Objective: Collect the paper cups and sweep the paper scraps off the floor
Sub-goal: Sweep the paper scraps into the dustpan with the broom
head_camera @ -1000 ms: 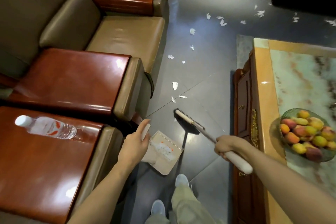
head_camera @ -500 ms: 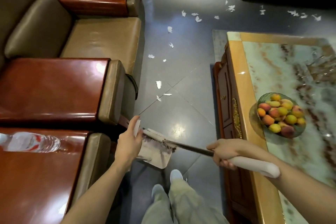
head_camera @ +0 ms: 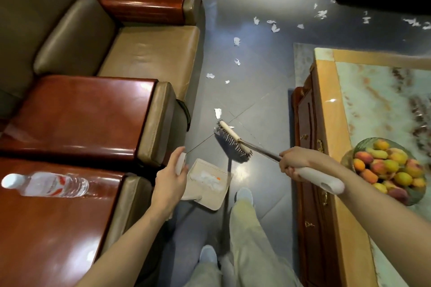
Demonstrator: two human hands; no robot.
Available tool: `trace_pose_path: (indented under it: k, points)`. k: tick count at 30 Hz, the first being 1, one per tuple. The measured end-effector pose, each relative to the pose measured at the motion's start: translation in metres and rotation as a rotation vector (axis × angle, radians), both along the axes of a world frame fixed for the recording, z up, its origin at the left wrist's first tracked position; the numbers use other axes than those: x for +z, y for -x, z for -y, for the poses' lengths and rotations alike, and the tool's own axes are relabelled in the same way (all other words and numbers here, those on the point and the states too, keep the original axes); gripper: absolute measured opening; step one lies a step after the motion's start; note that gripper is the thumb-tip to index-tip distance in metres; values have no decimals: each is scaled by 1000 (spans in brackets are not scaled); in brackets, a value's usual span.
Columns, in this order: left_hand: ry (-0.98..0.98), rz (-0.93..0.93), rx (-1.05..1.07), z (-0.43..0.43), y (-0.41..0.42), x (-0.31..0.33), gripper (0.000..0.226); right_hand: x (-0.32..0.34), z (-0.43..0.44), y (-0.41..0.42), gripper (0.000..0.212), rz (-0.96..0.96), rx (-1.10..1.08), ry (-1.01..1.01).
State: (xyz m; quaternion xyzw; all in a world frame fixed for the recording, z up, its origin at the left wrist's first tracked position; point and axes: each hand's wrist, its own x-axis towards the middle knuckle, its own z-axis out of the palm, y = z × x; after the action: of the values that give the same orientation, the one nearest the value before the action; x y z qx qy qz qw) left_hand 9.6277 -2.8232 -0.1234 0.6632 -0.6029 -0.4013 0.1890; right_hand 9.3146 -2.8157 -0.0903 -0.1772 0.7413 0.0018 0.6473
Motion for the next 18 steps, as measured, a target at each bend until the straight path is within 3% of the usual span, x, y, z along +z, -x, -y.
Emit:
trace_pose_path:
  k: [3,12,18]
  points:
    - [-6,6,31,35,21,-2,40,-14,55,15,14,-104,105,98]
    - [-40,36,149,159,81,-11,37,-52,219,66,34,-247,399,191]
    - [-74,60,280,199,110,-17,39,-63,261,75,46,-224,688,89]
